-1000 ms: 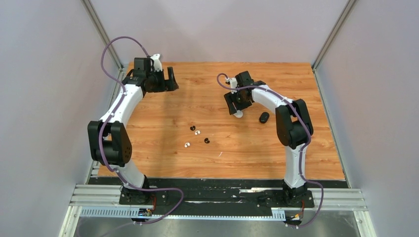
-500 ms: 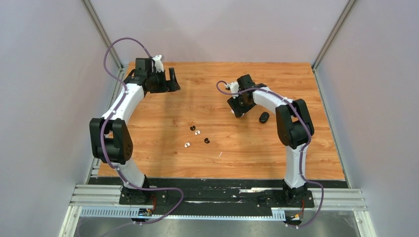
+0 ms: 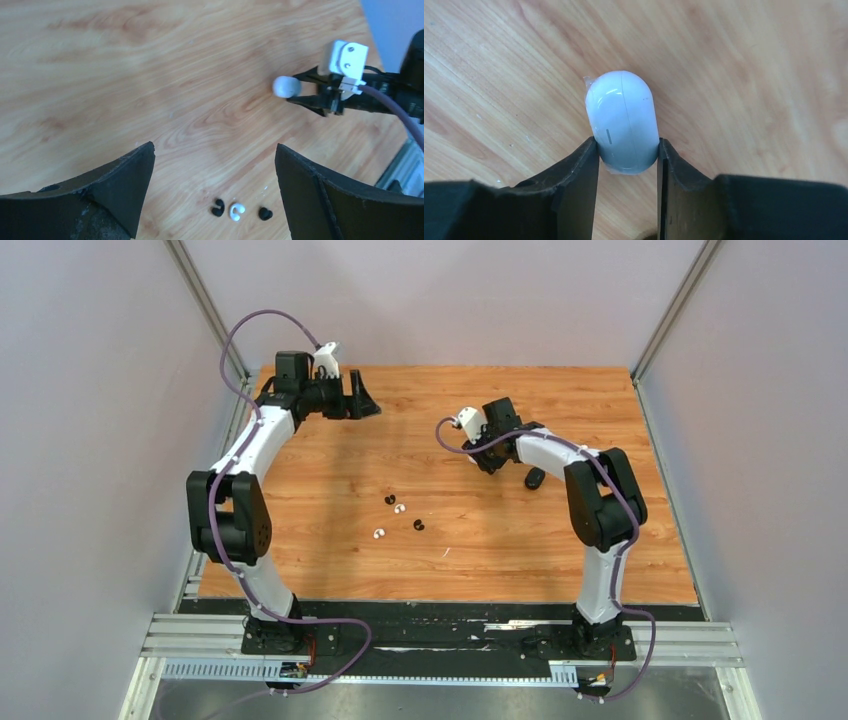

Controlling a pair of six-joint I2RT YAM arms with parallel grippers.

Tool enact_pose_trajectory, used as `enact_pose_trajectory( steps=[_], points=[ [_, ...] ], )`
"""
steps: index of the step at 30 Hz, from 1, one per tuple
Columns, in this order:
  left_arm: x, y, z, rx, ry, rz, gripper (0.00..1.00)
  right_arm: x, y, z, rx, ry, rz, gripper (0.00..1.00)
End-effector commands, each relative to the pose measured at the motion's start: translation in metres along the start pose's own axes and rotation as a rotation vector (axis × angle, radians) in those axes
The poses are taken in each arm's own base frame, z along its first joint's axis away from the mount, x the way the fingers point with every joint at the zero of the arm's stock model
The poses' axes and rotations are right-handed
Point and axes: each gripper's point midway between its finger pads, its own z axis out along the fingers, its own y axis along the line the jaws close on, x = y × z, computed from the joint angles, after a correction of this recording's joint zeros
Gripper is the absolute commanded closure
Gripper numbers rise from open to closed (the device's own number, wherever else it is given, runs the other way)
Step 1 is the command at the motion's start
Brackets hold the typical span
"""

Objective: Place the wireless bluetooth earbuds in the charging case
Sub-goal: Pass from the right arm to the left

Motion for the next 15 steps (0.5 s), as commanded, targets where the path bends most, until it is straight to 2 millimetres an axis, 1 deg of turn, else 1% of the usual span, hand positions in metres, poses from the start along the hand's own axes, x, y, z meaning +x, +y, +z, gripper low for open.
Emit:
enact_pose_trajectory(
  steps=[1,2,3,4,5,6,7,8,9,10,11,12,13,14,15],
  points=[
    [-0.051,-0.057,-0.011,0.282,-0.184,0.164,0.04,-0.101,-0.048,-0.07,0.234,-0.399,-0.174,1.0],
    [-0.059,-0.071,-0.013,0.336,-0.21,0.196,0.04,-0.12,-0.052,-0.088,0.272,-0.488,-0.211,1.0],
    [-0.061,-0.077,-0.013,0.357,-0.216,0.213,0.04,-0.136,-0.055,-0.104,0.309,-0.569,-0.252,1.0],
    [-0.066,-0.089,-0.013,0.39,-0.224,0.259,0.06,-0.148,-0.057,-0.119,0.344,-0.633,-0.291,1.0],
    [-0.064,-0.1,-0.01,0.419,-0.211,0.291,0.08,-0.161,-0.058,-0.133,0.382,-0.694,-0.328,1.0],
    [-0.066,-0.106,-0.011,0.425,-0.209,0.355,0.09,-0.172,-0.059,-0.145,0.421,-0.749,-0.366,1.0],
    [-0.059,-0.117,-0.009,0.445,-0.187,0.382,0.09,-0.182,-0.058,-0.157,0.451,-0.8,-0.404,1.0],
    [-0.061,-0.123,-0.009,0.452,-0.201,0.443,0.09,-0.192,-0.058,-0.169,0.479,-0.853,-0.444,1.0],
    [-0.062,-0.134,-0.009,0.47,-0.218,0.491,0.09,-0.201,-0.057,-0.181,0.508,-0.901,-0.493,1.0],
    [-0.063,-0.139,-0.008,0.478,-0.229,0.507,0.09,-0.209,-0.055,-0.192,0.531,-0.95,-0.531,1.0],
    [-0.068,-0.15,-0.01,0.493,-0.261,0.535,0.09,-0.216,-0.052,-0.203,0.554,-0.997,-0.573,1.0],
    [-0.07,-0.155,-0.01,0.5,-0.278,0.547,0.1,-0.221,-0.049,-0.208,0.563,-1.022,-0.611,1.0],
    [-0.076,-0.165,-0.01,0.514,-0.31,0.571,0.11,-0.226,-0.046,-0.214,0.574,-1.047,-0.644,1.0],
    [-0.077,-0.169,-0.008,0.518,-0.319,0.579,0.13,-0.229,-0.042,-0.219,0.581,-1.069,-0.674,1.0],
    [-0.082,-0.176,-0.008,0.527,-0.341,0.595,0.13,-0.232,-0.038,-0.224,0.584,-1.091,-0.702,1.0]
  ],
)
